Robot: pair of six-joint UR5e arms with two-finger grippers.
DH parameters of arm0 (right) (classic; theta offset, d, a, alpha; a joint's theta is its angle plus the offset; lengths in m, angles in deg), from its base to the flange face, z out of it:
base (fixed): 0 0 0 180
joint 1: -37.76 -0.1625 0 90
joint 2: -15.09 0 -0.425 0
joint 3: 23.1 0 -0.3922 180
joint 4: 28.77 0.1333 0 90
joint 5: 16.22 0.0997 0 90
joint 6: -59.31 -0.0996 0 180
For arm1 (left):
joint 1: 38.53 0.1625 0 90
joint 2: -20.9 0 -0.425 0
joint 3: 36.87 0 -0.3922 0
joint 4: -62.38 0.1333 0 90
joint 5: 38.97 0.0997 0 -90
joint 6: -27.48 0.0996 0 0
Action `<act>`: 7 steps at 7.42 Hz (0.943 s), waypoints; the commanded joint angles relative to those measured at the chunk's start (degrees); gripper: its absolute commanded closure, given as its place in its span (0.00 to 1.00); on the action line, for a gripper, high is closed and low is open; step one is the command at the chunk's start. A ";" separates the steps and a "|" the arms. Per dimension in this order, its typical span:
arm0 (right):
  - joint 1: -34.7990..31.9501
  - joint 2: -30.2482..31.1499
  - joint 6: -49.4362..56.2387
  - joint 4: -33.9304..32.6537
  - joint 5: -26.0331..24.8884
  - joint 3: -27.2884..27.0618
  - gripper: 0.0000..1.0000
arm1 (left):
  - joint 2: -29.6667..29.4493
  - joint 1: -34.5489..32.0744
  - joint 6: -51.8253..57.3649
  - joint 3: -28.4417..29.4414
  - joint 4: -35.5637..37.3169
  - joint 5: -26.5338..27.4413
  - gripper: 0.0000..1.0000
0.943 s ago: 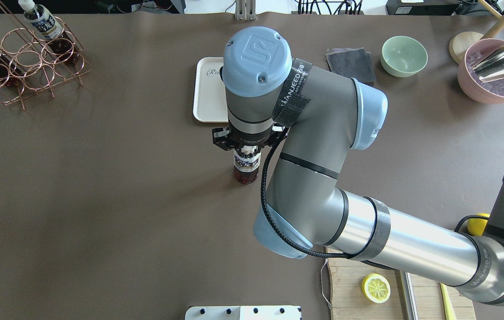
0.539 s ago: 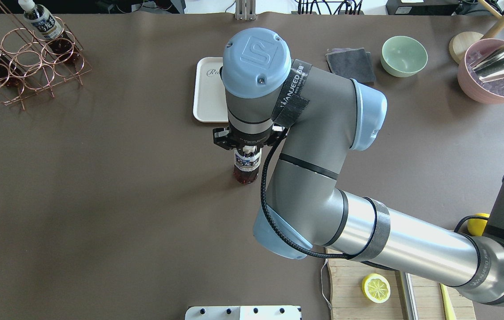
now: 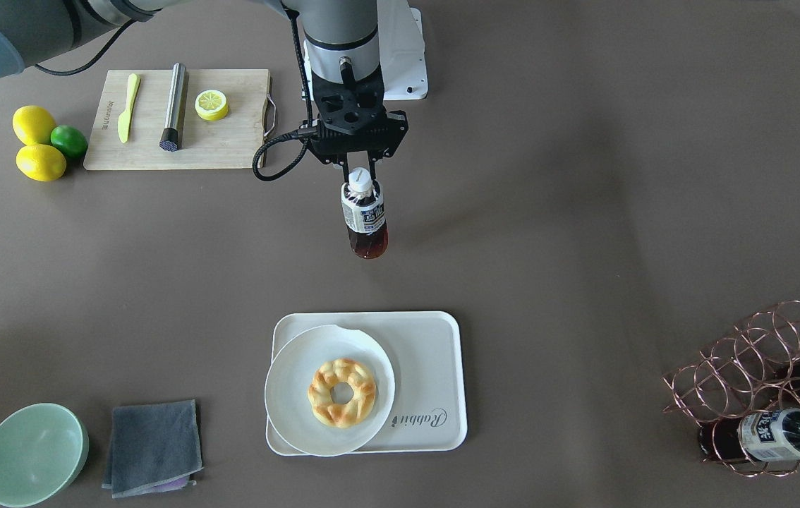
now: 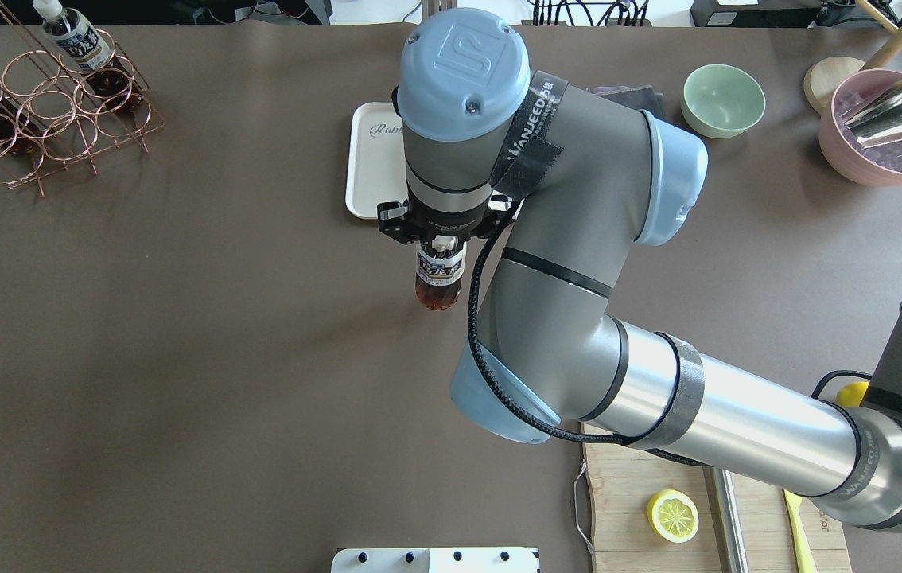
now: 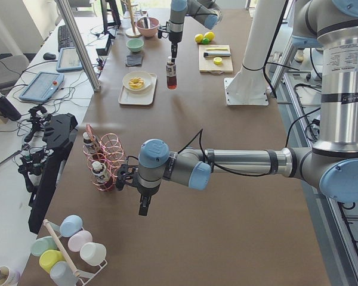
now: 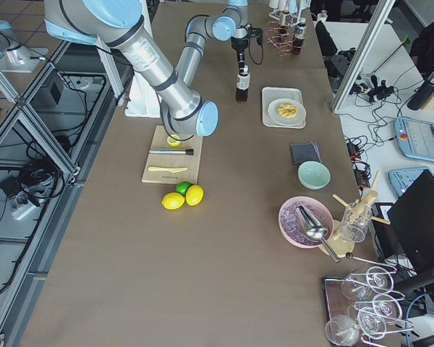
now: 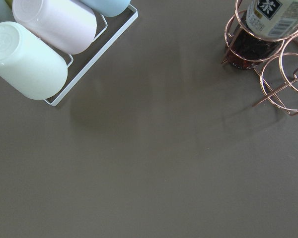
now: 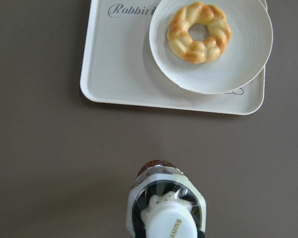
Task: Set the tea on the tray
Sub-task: 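Close the right gripper on the bottle cap and lift it, then carry the bottle with the right gripper and set it on the tray beside the plate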
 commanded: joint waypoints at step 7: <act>-10.87 -22.62 6.95 13.56 4.97 41.01 1.00 | 0.22 -0.25 0.00 1.35 0.04 -0.22 0.02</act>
